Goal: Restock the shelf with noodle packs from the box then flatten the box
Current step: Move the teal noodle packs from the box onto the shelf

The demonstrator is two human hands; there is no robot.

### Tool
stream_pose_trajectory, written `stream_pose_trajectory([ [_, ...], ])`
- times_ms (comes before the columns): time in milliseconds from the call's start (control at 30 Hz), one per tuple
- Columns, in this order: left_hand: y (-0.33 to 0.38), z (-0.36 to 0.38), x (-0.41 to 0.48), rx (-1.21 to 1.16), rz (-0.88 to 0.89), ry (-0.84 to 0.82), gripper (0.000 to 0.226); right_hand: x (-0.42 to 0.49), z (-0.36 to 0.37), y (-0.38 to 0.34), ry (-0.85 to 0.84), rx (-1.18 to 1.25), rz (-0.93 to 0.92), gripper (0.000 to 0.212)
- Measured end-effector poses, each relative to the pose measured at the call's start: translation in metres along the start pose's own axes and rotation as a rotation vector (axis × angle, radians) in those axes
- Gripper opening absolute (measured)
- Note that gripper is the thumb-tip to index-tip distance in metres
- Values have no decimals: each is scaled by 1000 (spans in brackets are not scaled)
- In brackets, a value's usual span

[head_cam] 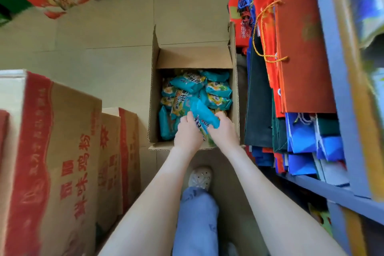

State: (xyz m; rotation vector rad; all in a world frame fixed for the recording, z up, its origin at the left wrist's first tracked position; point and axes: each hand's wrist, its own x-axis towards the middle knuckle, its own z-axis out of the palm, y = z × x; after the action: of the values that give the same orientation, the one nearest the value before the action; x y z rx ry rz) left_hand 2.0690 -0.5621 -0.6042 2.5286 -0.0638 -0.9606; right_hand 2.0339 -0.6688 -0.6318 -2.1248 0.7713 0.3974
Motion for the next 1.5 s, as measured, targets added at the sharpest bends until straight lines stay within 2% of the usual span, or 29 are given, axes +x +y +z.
stream_pose_trajectory([
  [133,2,12,-36,236,101,-131,42,-37,-16,21,26,77,-49,32],
  [300,-19,43,-43,329,142,2,32,-41,-1,43,128,102,-188,33],
  [400,-42,68,-16,487,195,56,32,-11,22,56,159,-7,-369,37],
  [500,-68,93,20,663,236,58,39,21,50,76,108,-219,-485,41],
  [567,-82,107,38,695,256,90,34,39,70,93,83,-296,-464,39],
  [667,-92,118,59,781,339,136,33,56,85,100,40,-288,-380,33],
  [800,-95,113,71,757,456,129,38,47,70,91,-225,-222,-477,56],
  [833,-96,113,70,752,469,120,37,42,65,92,-312,-272,-448,61],
  [900,-97,115,61,776,447,78,32,31,61,96,-436,-525,-388,66],
  [967,-98,120,48,807,432,41,29,21,67,102,-436,-794,-403,49],
  [1033,-98,118,37,829,444,41,27,8,72,104,-372,-907,-477,41],
  [1167,-100,111,7,852,428,29,25,-25,65,102,-353,-919,-552,35],
  [1500,-112,128,-132,809,375,-62,23,-153,43,115,-494,-894,-516,37],
])
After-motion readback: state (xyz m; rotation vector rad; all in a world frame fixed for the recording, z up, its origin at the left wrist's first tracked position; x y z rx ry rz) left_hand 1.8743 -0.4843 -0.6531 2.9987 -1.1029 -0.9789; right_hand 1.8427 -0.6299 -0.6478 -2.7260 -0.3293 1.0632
